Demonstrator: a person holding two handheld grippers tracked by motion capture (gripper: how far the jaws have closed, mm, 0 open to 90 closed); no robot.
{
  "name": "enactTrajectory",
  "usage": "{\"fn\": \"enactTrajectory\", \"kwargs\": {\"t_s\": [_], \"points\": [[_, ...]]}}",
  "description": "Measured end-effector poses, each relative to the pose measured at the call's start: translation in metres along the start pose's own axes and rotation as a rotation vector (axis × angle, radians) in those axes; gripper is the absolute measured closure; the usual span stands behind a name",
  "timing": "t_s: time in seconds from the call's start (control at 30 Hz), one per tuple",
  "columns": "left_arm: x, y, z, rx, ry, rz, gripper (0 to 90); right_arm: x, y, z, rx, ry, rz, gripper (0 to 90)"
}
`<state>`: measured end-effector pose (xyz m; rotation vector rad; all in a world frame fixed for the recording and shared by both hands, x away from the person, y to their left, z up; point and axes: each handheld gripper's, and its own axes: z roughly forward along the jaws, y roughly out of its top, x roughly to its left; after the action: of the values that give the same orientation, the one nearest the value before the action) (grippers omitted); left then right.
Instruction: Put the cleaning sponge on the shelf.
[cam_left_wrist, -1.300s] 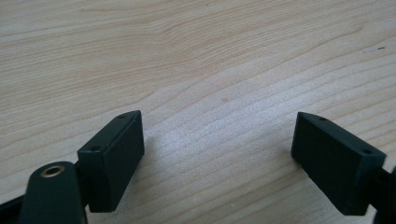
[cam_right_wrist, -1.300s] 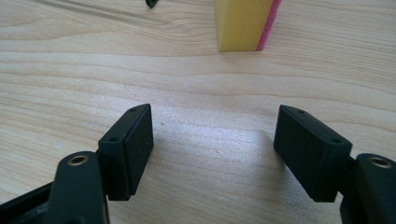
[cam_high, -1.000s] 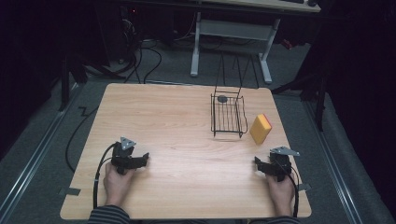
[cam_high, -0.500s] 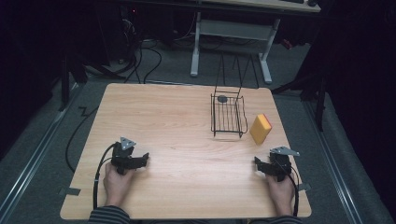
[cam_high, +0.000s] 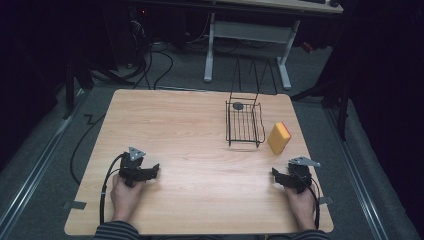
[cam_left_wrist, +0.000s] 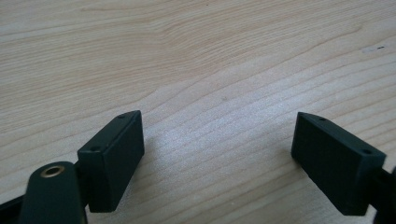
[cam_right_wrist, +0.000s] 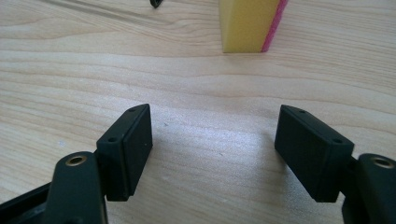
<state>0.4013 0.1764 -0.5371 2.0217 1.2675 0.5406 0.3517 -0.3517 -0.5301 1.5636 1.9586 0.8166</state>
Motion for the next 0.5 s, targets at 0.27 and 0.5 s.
{"fn": "enactTrajectory", "kwargs": {"t_s": [0.27, 0.5], "points": [[0.0001, 0.0001, 0.0000, 0.000, -0.001, 0.000, 17.7, 0.0006, -0.0014, -0.0015, 0.002, -0.003, 0.002, 27.3], [0.0001, 0.0001, 0.0000, 0.000, -0.001, 0.000, 17.7, 0.0012, -0.0024, -0.0036, 0.007, 0.002, 0.006, 27.7]]}}
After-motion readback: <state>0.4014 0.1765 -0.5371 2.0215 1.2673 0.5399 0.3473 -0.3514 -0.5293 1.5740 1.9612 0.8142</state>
